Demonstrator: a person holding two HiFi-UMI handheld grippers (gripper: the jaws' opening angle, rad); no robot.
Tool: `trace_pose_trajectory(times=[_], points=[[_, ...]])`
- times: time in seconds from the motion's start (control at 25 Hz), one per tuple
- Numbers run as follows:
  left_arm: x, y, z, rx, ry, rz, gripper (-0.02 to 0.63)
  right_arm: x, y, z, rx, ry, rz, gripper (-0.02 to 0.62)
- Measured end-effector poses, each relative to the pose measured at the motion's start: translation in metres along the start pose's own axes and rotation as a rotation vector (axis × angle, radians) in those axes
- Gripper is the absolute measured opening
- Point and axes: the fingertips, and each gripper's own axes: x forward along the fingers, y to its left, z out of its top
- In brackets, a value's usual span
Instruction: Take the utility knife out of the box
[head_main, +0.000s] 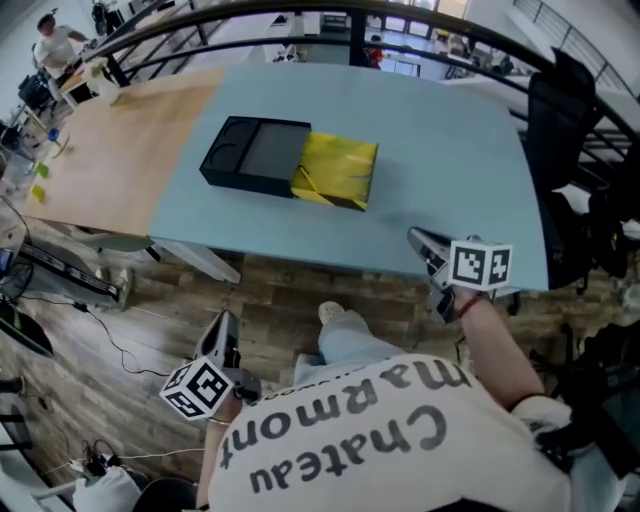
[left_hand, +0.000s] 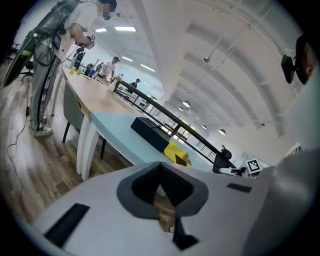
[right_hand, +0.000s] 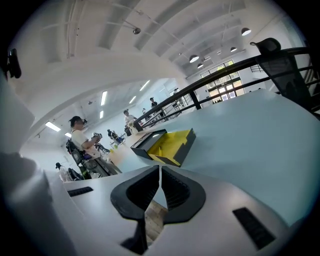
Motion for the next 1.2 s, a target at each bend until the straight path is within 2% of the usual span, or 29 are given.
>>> trace_pose_trajectory(times=[0.16,0.32,0.44,0.6,0.84,0.96,1.2], points=[[0.005,0.018,-0.007,-0.047,0.031,0.013,0.003,0.035,0.014,0.005,-0.026,0.045,0.019,0.041],[0.004,0.048,0.001,-0.077,0.036,0.068,0.002,0.082,0.031,0.016,-0.033,0.07,0.055,0.041],[0.007,0.065,0.022,-0.085,0.041,0.112,0.003,0.12,0.046,0.031,-0.037,0.074,0.087,0.041],[0.024,0.088,0.057,-0.092,0.006,0.147,0.003,0.167,0.06,0.051,-0.07,0.108,0.122,0.041],[0.07,0.102,0.099,-0.108,-0.004,0.109,0.003,0.226,0.074,0.079,-0.121,0.15,0.154,0.041],[0.097,0.112,0.118,-0.094,0.003,0.097,0.003,0.247,0.071,0.082,-0.166,0.208,0.148,0.041],[0.157,0.104,0.133,-0.094,0.074,0.001,0.003,0.266,0.058,0.079,-0.122,0.254,0.112,0.041]])
